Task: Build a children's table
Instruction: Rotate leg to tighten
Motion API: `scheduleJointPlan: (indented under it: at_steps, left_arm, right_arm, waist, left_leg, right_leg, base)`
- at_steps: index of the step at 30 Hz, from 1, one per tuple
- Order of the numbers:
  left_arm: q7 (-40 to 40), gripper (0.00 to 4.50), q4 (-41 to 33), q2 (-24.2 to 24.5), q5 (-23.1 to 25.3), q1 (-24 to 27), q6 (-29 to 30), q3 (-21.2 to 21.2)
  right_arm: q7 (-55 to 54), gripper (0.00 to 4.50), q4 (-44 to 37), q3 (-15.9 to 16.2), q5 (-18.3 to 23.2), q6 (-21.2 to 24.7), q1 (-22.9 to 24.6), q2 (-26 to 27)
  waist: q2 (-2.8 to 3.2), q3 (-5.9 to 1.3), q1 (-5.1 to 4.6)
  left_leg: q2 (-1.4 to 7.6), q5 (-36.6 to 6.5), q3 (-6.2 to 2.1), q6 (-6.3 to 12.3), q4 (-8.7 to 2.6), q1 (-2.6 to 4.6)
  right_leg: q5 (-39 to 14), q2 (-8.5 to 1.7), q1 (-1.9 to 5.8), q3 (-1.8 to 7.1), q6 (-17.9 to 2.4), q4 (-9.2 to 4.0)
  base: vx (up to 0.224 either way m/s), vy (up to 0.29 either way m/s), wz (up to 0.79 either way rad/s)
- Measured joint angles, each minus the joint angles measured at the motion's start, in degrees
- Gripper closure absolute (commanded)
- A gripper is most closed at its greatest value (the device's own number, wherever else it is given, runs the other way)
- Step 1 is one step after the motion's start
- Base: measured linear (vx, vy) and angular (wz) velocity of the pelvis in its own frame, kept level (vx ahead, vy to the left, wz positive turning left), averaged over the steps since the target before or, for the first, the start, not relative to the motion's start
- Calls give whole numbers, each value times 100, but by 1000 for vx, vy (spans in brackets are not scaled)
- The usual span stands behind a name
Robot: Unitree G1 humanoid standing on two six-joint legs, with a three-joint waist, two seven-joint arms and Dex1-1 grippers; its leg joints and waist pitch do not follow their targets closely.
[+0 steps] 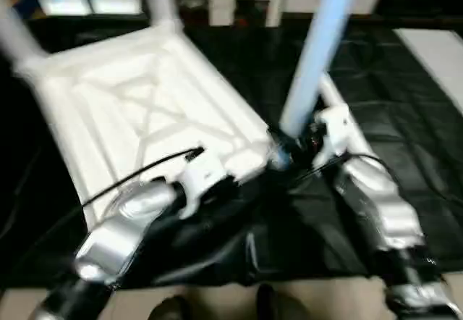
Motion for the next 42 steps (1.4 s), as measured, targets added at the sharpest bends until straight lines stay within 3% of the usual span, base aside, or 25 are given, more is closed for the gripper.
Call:
scheduleJointPlan:
  at_steps: [2,6,10,12,16,19,22,25,28,30,33,38,40,42]
  left_arm:
    - [-155,450,-75,101,-132,82,-21,35]
    - [-266,450,-188,217,-300,196,-105,77]
    - [-286,450,-160,250,-307,205,-210,84]
    - [-306,450,-133,251,-307,217,-227,89]
    - [-341,450,-114,259,-311,224,-226,89]
    - [-339,450,-114,281,-322,230,-224,95]
    - [-183,450,-102,227,-267,189,-93,132]
    - [198,450,9,-122,-92,-35,259,128]
    - [1080,450,316,-1103,282,-513,1103,14]
    - [1630,450,534,-1671,438,-733,1482,-102]
    - [1872,450,769,-1941,518,-865,1586,-204]
    - [1669,450,668,-1673,534,-820,1389,-231]
    - [1295,450,432,-1231,451,-596,1043,-236]
    - [734,450,162,-686,221,-303,631,-126]
  right_arm:
    - [434,151,-196,45,57,4,92,-332]
    - [979,177,-334,-57,298,65,212,-598]
    - [1146,190,-336,-74,399,68,251,-606]
    - [1154,226,-352,-74,437,73,296,-623]
    - [1153,251,-397,-67,452,78,361,-632]
    - [1058,253,-410,-67,412,113,361,-545]
    - [450,255,-417,-86,263,178,350,-188]
    - [-670,255,-286,-179,33,332,179,394]
    - [-2550,255,173,-545,-362,377,-195,1423]
    - [-3440,255,555,-711,-488,294,-475,1774]
    - [-3879,255,1002,-730,-648,9,-654,1969]
    - [-3130,255,1168,-584,-765,-335,-681,1712]
    - [-2320,199,895,-453,-617,-324,-479,1310]
    - [-1418,178,523,-313,-261,-104,-266,880]
  waist:
    - [1,-1,39]
    - [6,-4,79]
    - [5,-4,86]
    - [3,-2,86]
    - [-1,0,72]
    - [-6,-3,62]
    - [-25,-13,4]
    - [-32,-18,-99]
    - [-48,-35,-119]
    - [-81,-53,-122]
    - [-118,-87,-129]
    - [-117,-93,-183]
    - [-118,-92,-202]
    - [-101,-86,-187]
  left_leg:
    - [40,1,74,0,2,23]
    - [45,4,90,21,-16,15]
    - [41,-3,103,29,-6,17]
    - [42,-3,103,27,16,21]
    - [40,-19,104,-4,33,23]
    - [36,-19,107,-5,36,26]
    - [39,-18,108,-6,35,33]
    - [38,-9,105,-23,37,35]
    - [31,1,100,-40,42,54]
    - [23,1,84,-40,41,51]
    - [20,0,38,-38,29,57]
    - [-23,0,-7,-35,5,9]
    - [-28,2,-7,-33,7,-1]
    - [-32,1,1,-32,7,6]
  right_leg:
    - [-29,7,-1,33,40,46]
    - [-81,20,-28,50,32,58]
    - [-107,16,-46,68,-2,103]
    - [-111,16,-46,75,3,123]
    - [-114,16,-37,89,10,126]
    - [-114,15,-33,97,10,126]
    - [-114,18,-31,95,10,129]
    - [-129,18,-32,97,35,129]
    - [-138,16,-14,100,50,126]
    - [-158,13,-7,96,82,111]
    - [-160,27,16,72,84,37]
    - [-159,21,15,73,83,-54]
    - [-123,21,5,82,77,-54]
    - [-13,14,3,88,79,-45]
  base:
    - [104,-32,10]
    - [52,-6,-2]
    - [0,0,0]
    - [0,0,0]
    - [0,0,0]
    - [0,0,0]
    - [0,0,0]
    - [0,0,0]
    - [-18,2,1]
    - [-52,8,2]
    - [0,0,0]
    - [0,0,0]
    - [0,0,0]
    - [29,-8,1]
